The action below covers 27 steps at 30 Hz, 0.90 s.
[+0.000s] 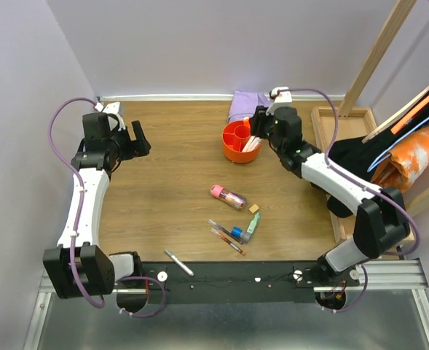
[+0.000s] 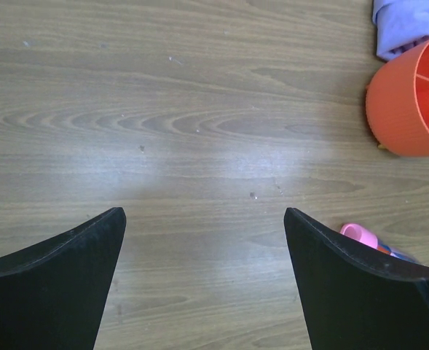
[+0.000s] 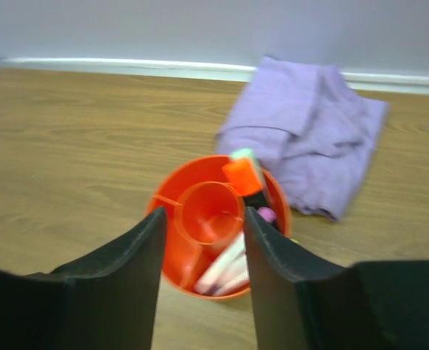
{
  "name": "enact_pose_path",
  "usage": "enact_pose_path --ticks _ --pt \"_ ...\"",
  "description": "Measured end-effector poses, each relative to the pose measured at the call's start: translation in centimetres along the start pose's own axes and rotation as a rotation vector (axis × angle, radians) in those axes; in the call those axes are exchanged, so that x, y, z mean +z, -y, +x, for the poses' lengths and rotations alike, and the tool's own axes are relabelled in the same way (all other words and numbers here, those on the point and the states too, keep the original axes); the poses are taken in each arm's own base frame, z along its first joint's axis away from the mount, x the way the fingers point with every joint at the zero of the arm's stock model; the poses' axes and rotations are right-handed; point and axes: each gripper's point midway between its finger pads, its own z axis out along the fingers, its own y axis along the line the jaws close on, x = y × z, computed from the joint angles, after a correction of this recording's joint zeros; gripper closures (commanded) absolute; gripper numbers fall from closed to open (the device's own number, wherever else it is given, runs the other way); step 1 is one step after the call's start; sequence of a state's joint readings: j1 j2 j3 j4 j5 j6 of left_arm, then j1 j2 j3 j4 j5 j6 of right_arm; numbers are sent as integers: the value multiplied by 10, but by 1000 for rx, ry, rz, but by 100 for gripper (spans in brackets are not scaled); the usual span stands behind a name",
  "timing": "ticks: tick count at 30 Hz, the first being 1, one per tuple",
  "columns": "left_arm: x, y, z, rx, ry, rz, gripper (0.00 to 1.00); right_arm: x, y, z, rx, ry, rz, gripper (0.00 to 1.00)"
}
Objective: Sort the stationery into containers
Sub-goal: Place the pen in the storage box, then pick up the pen from the corner of the board.
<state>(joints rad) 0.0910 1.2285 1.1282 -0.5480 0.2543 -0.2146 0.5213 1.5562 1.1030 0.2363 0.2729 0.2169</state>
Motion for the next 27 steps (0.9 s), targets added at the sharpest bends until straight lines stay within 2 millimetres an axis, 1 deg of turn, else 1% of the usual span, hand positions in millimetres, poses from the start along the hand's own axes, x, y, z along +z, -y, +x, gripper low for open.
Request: enact_pose_path --ticks 1,2,3,4,5,6,7,8,10,11,12,13,15,17,19,20,22,24,27 --pt "-5 1 -4 2 19 -2 1 -7 -11 -13 -8 -10 -61 40" --pt "-9 1 -6 4 33 -7 1 -10 -20 -23 -15 -12 -103 36" --pt "-13 0 -9 8 48 -21 1 -16 -31 -29 -27 -29 -155 34" --pt "-16 -4 -12 11 63 -47 1 -24 -48 -31 -48 -60 -229 32" --pt "-20 -6 -15 14 71 -64 1 -28 -58 -31 -58 -69 -261 29" --pt "-22 -9 -18 15 76 -83 1 -38 -79 -24 -79 -103 -324 28" --pt "-23 -15 -20 10 76 -114 1 -48 -97 -14 -106 -138 -382 28" --pt "-23 -20 -23 5 73 -134 1 -65 -123 5 -149 -193 -458 28" --pt "-19 -33 -23 -23 55 -171 1 -110 -182 51 -232 -307 -624 28" --pt "-16 -42 -21 -53 41 -193 1 -130 -203 73 -264 -363 -690 27" --pt "-15 -49 -18 -71 27 -210 1 -155 -225 100 -306 -425 -765 26" --pt "-13 -57 -13 -101 12 -231 1 -169 -235 116 -331 -463 -798 26" --pt "-11 -71 -1 -148 -11 -271 1 -198 -250 159 -403 -562 -846 25" --pt "-11 -78 3 -174 -17 -292 1 -208 -256 180 -441 -601 -857 25" --pt "-10 -83 3 -196 -17 -305 1 -214 -262 203 -484 -632 -848 25" --pt "-8 -89 4 -212 -20 -317 1 -217 -264 216 -505 -651 -839 25" --pt "-5 -98 4 -230 -29 -334 1 -222 -269 236 -539 -677 -823 25" --pt "3 -110 5 -250 -42 -356 1 -226 -278 254 -562 -704 -805 29" --pt "7 -117 7 -262 -50 -367 1 -225 -292 271 -579 -716 -784 30"
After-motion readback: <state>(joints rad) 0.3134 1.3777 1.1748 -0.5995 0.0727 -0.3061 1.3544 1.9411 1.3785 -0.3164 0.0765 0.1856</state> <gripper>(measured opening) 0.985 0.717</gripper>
